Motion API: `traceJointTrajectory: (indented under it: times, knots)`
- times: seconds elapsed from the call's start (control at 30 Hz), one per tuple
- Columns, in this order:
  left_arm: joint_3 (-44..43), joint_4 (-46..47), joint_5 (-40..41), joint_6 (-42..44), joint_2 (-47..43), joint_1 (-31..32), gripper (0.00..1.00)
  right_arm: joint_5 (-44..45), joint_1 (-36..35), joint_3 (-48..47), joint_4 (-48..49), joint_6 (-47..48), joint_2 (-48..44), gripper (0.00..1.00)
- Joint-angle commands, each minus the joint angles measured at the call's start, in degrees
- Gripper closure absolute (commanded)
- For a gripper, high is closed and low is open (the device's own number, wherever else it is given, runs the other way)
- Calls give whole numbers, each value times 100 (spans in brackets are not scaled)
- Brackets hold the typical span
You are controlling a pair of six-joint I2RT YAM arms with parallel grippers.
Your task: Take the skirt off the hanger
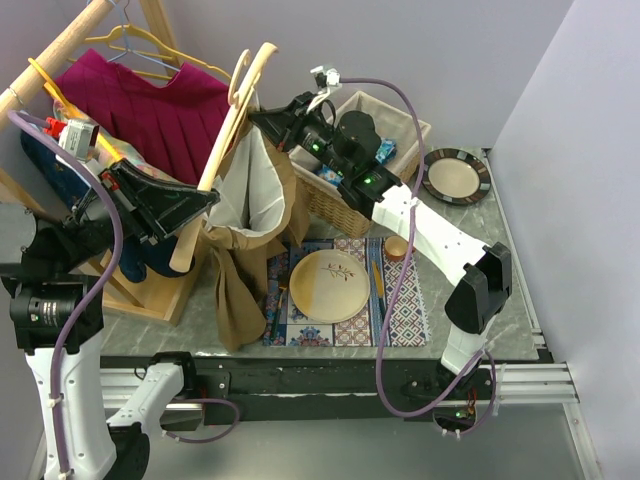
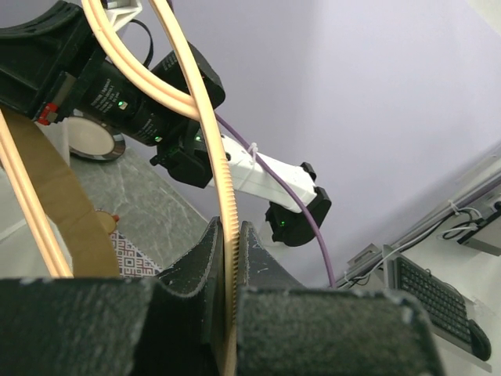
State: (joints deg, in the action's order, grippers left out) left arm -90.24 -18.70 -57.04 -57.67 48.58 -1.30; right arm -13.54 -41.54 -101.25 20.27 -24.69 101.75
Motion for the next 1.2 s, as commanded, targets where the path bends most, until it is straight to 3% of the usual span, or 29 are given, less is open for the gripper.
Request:
traceJointTrajectory:
  times: [0.0, 0.8, 1.17]
  knots:
    - [-258, 306, 499, 757, -68, 16, 99, -113, -12, -334, 302, 25, -85, 100]
    - [454, 595, 140, 458, -147, 16, 99, 132, -12, -1784, -436, 324, 371, 100]
    - [410, 121, 377, 828, -33, 16, 99, 212, -21, -1863, -568, 544, 301, 100]
